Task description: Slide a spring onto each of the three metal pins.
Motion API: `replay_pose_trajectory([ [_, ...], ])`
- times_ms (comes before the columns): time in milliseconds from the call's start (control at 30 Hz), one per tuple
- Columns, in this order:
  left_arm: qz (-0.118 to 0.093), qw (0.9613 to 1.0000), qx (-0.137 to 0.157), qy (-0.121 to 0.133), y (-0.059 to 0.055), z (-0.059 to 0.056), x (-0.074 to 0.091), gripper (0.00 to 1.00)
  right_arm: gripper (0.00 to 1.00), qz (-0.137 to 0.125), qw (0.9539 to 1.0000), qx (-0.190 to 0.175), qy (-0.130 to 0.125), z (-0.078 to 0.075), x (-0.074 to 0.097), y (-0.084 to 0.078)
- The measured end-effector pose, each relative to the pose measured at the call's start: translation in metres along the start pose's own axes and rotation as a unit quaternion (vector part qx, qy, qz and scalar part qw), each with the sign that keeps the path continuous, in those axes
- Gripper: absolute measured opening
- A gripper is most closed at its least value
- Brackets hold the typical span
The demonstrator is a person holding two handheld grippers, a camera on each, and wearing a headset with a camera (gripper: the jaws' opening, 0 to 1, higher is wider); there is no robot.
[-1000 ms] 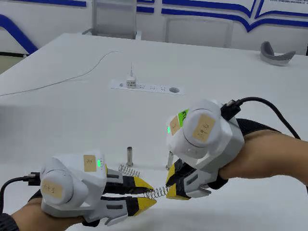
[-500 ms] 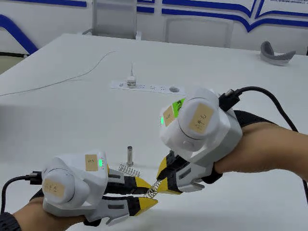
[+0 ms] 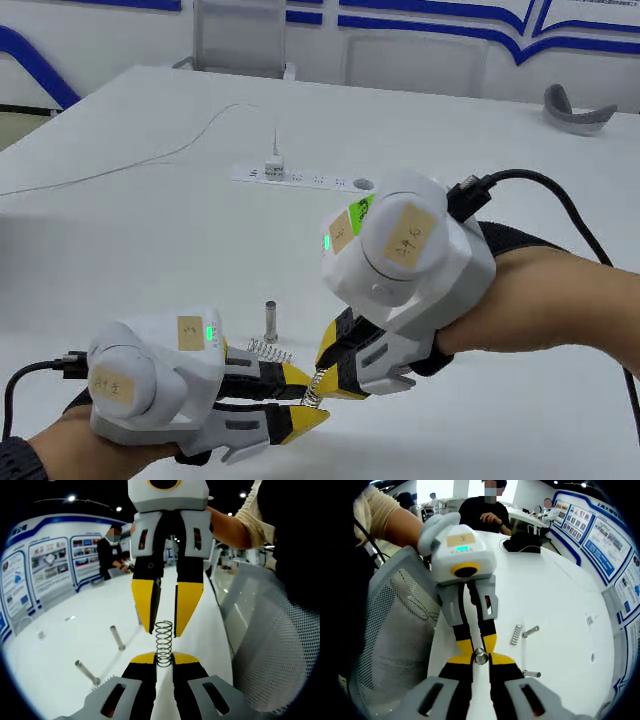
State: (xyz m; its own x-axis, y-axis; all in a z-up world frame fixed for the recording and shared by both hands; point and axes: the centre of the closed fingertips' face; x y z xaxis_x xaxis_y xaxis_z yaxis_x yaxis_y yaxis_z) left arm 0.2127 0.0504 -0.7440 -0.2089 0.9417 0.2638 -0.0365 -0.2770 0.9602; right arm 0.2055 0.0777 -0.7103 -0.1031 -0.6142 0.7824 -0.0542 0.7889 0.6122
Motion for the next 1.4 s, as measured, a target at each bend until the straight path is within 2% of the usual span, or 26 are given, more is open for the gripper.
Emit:
replay_pose_trajectory([
  [667,-0.015,0.9999,-0.002,0.002,0.010,0.002,0.000,0.11,0.13,-0.005,0.9997,-0.022,0.006,-0.002,-0.008,-0.006],
  [1067,-0.014,0.9998,0.008,0.008,0.009,0.005,0.001,0.12,0.12,-0.005,0.9997,-0.025,0.003,-0.004,-0.007,-0.005],
  [1400,-0.013,0.9991,0.031,0.027,0.005,0.013,0.010,0.21,0.12,0.002,0.9995,-0.030,-0.006,-0.011,-0.001,-0.012],
])
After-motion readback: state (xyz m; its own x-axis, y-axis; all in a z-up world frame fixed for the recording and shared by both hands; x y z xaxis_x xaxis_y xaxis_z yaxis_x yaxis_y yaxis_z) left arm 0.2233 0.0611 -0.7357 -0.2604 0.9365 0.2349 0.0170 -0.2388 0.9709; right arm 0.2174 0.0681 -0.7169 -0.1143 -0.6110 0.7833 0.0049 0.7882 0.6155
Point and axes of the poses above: the centre of the closed fingertips' face, and the gripper's own axes: x roughly backward along the fingers, z roughly to its left, y roughly out of its top, and after that the axes turned 8 degrees about -z, right-handed
